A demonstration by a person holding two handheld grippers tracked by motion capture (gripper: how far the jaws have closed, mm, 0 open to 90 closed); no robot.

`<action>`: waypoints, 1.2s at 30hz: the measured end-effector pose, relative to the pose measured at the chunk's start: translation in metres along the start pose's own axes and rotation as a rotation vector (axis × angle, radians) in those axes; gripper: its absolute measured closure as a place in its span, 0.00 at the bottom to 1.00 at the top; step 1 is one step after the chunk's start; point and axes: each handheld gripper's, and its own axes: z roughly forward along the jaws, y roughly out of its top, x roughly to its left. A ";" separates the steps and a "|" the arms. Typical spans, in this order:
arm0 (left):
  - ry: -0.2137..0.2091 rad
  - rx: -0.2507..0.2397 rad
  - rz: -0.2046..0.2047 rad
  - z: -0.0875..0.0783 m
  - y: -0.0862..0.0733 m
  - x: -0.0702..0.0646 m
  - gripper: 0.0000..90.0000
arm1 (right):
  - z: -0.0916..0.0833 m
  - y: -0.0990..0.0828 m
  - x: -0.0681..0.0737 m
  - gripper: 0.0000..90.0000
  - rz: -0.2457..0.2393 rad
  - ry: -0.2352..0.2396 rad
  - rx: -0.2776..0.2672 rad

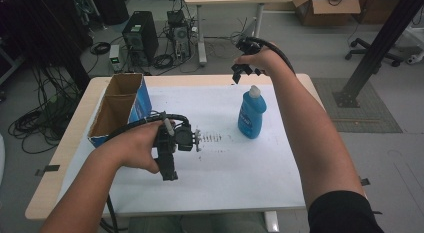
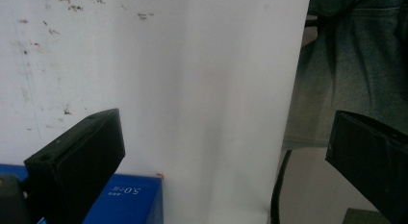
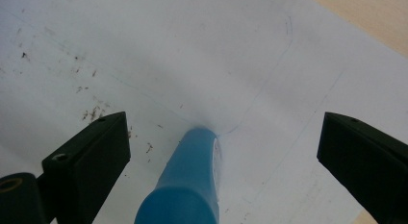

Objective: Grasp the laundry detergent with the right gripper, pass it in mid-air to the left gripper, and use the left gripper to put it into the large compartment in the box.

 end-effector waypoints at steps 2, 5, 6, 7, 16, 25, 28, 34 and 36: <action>0.001 -0.001 -0.001 0.000 0.000 -0.001 0.00 | -0.001 0.000 0.000 0.05 0.008 0.000 -0.003; 0.001 0.003 0.001 0.000 0.000 -0.002 0.00 | -0.001 0.000 0.000 0.05 0.012 0.001 -0.001; 0.002 0.006 0.000 -0.001 0.000 -0.002 0.00 | -0.001 0.000 0.000 0.05 0.008 0.001 -0.004; 0.004 0.003 -0.005 -0.002 0.000 -0.003 0.00 | -0.002 -0.001 0.001 0.05 0.013 0.002 -0.007; 0.009 0.000 0.001 -0.004 0.000 -0.002 0.00 | 0.000 -0.003 0.003 0.05 0.008 -0.004 -0.004; 0.010 0.004 0.016 -0.007 0.002 -0.002 0.00 | -0.021 -0.020 0.004 0.05 0.004 -0.018 -0.055; 0.014 0.011 0.017 -0.007 0.002 -0.002 0.00 | -0.025 -0.025 0.006 0.05 -0.002 -0.022 -0.068; 0.021 0.021 0.022 -0.008 0.002 -0.003 0.00 | -0.039 -0.042 0.011 0.05 -0.029 -0.019 -0.093; 0.020 0.026 0.025 -0.010 0.002 -0.003 0.00 | -0.045 -0.048 0.013 0.05 -0.035 -0.027 -0.098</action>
